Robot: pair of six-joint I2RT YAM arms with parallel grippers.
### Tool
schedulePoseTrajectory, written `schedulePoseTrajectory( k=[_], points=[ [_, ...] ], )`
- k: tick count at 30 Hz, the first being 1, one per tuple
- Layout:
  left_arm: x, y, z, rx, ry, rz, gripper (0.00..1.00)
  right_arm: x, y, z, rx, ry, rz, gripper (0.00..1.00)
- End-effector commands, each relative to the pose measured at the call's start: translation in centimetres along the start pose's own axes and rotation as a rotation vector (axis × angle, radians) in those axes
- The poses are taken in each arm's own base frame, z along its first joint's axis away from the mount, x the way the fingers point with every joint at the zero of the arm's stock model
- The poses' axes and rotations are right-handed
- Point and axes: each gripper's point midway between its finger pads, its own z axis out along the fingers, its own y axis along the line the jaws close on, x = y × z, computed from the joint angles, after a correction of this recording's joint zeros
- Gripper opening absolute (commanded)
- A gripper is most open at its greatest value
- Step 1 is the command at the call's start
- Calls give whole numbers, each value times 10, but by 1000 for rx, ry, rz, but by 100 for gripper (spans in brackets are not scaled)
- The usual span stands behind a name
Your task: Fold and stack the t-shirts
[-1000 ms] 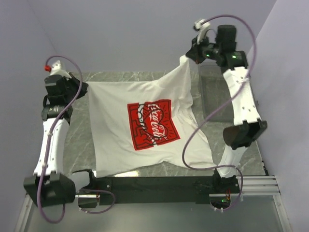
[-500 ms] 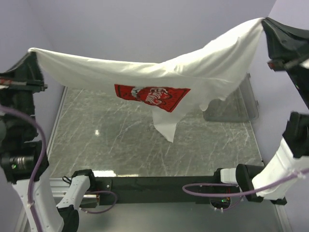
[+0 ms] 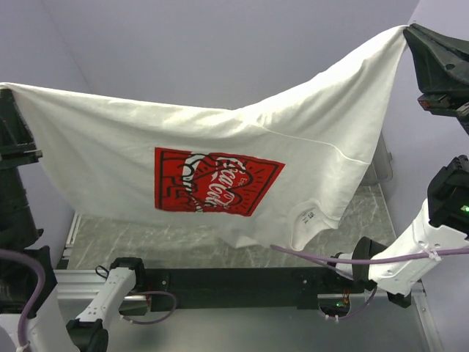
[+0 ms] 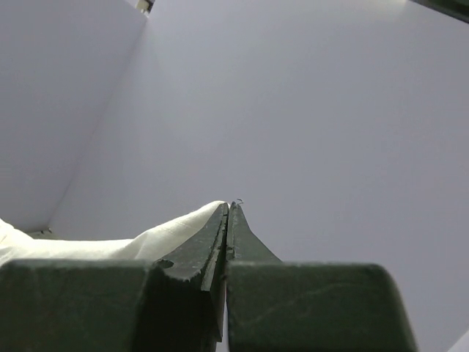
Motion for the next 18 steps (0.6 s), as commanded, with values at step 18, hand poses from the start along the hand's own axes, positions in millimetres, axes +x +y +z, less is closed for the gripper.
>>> schedulePoseTrajectory(
  k=[18],
  points=[
    [161, 67, 41, -208, 230, 24, 0, 125, -52, 46, 45, 36, 338, 0]
  ],
)
